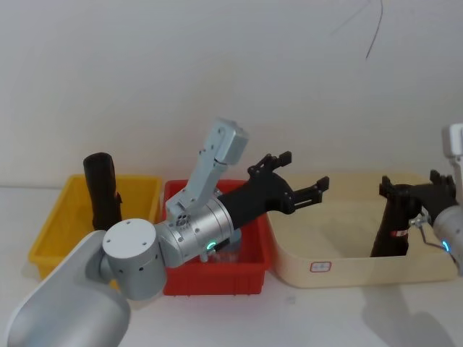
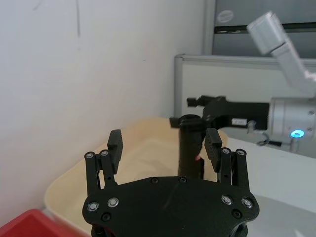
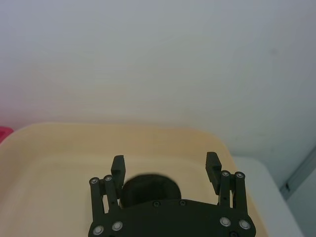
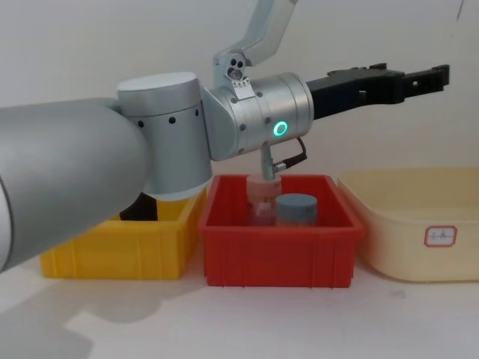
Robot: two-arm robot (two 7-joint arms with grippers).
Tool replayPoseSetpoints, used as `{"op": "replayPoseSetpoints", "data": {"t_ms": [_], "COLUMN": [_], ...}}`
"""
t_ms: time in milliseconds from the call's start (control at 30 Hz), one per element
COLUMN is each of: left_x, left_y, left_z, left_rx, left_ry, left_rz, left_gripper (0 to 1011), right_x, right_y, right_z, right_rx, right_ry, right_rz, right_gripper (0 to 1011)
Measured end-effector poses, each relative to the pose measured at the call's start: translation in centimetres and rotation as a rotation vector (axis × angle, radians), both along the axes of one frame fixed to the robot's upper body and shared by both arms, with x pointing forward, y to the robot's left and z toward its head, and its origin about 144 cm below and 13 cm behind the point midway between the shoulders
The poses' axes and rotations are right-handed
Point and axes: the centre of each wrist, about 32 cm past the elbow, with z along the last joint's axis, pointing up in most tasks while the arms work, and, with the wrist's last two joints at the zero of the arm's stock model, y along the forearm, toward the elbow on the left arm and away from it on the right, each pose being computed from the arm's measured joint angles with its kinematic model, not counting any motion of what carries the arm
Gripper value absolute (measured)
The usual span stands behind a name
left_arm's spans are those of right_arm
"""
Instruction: Pick up the garbage bag with the one hand and transfer it to the other hand.
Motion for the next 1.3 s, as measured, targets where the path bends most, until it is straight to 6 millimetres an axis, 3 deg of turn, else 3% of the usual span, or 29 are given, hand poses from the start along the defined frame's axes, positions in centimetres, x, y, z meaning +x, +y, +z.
{"op": "replayPoseSetpoints", "data": {"t_ms": [433, 733, 1033, 1300], "left_x": [-1.5, -2.9, -4.4, -5.6], "left_y": [1.7, 3.4, 5.3, 7.3], "left_z": [-0.2, -0.5, -0.9, -1.2], "left_rx": [0.012, 0.020, 0.023, 0.018], "left_ry": [-0.020, -0.031, -0.050, -0.077], "left_rz": [0.148, 0.283, 0.429, 0.556], "left_gripper": [1002, 1002, 1002, 1002], "right_x": [-0.1, -0.3, -0.5, -1.0], "right_y": [2.8, 5.1, 7.6, 9.9], "right_z": [3.1, 4.1, 3.6, 1.8], "right_rx": [-0.110, -0.138, -0.132, -0.100], "right_ry": [-0.114, -0.153, -0.130, -0.075], "right_rz": [0.086, 0.198, 0.320, 0.424], "right_gripper": [1000, 1000, 1000, 1000]}}
